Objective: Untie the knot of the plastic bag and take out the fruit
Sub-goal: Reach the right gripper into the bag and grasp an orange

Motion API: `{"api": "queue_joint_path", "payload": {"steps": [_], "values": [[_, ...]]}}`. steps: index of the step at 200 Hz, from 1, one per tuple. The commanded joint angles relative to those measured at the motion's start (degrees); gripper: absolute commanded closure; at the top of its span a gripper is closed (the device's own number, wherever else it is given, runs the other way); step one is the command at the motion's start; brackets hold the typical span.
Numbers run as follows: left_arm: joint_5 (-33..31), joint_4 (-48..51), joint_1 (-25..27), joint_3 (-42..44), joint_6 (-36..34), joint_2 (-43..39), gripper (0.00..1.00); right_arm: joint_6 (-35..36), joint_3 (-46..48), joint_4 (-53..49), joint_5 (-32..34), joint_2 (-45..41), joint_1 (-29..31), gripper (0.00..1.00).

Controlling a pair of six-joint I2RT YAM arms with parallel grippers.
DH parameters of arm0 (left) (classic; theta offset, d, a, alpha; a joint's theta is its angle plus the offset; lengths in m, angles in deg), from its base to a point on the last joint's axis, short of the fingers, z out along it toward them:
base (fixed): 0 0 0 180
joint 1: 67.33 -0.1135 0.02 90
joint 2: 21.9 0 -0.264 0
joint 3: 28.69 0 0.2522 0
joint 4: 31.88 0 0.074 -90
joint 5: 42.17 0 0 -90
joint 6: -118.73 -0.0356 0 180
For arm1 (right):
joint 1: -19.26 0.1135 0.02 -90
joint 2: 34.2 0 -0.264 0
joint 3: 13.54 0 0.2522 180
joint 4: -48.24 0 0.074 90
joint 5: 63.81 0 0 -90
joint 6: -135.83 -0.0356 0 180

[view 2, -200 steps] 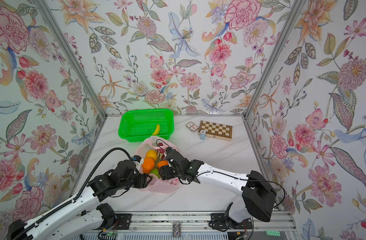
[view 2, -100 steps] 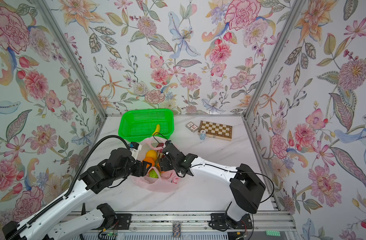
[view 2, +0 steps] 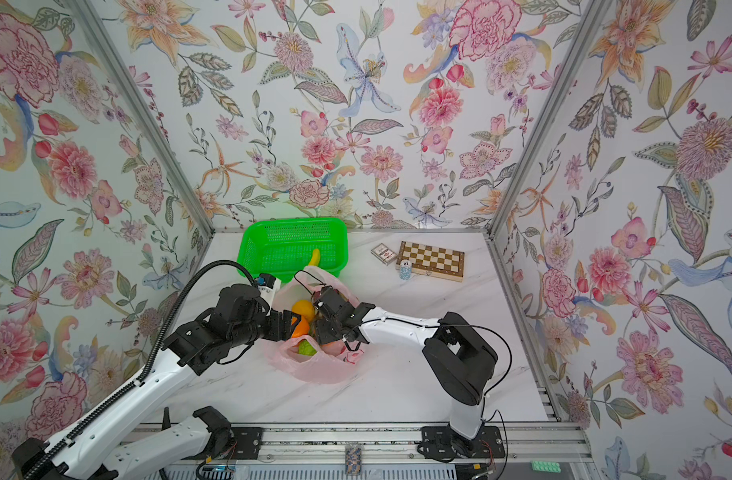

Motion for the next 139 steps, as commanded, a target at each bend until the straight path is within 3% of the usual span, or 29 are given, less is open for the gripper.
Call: {"api": "queue_joint_path", "payload": {"steps": [1,54,98,139], "values": [[1.5,-1.6,-0.5,-0.6,-0.9,0.6,0.24,1.7,-1.8,-1.9,-0.3,2.2,0.5,0.31],[2.3,-2.3,-0.4,0.1,-1.5,0.2,0.24,2.3,-3.5,-2.8,-1.2,5.3,0.4,0.52],[7.2,-4.7,-0.5,0.6,-3.4,-0.1,0.23,2.3,-3.5,-3.0,-2.2,4.1,0.4,0.69],[10.3,-5.9,-0.5,1.2,-6.1,-0.7,0.22,1.8,-2.3,-2.4,-2.5,0.6,0.3,0.74]]}}
